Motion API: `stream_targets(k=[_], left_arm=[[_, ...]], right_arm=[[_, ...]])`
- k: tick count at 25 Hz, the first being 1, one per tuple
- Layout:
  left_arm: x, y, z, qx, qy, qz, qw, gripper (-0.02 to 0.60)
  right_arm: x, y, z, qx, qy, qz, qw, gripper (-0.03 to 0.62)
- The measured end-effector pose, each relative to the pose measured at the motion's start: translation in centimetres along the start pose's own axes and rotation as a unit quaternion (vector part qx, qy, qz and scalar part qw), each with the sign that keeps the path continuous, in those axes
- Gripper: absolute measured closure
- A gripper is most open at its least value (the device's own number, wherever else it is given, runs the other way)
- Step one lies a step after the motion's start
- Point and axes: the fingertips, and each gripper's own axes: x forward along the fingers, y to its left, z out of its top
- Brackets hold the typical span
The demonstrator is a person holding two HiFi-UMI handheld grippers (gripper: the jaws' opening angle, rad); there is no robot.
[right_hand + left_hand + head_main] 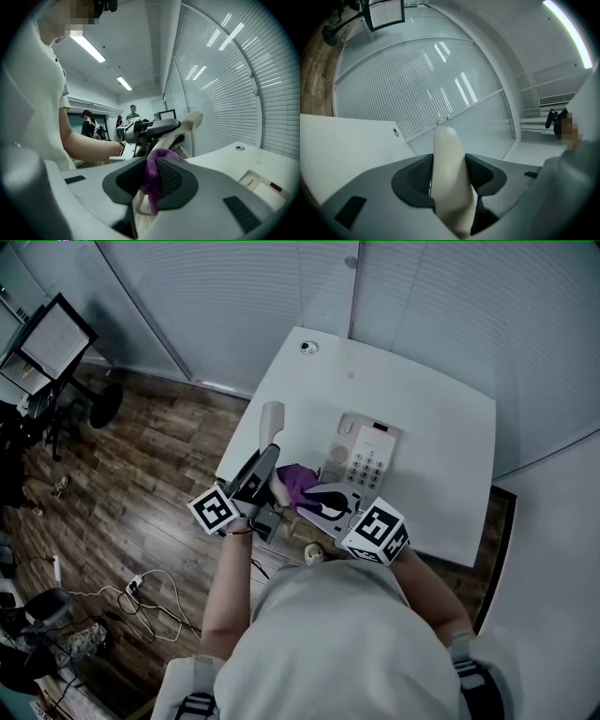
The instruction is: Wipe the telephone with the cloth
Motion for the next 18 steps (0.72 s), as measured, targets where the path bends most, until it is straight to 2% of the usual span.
stream_targets(k=[7,18], left_arm=[[0.6,0.8,-0.6,-0.004,0.0,0.002,1.0,0.357],[1.2,0.6,-1.2,0.002,0.02,0.007,0.9998,0.357]], right_arm=[[-0.3,0.5,-1.8,0.012,0.007,0.004,1.0,0.514],[-1.3,1.1,-1.6,0.018,0.006,-0.014,1.0,0.514]])
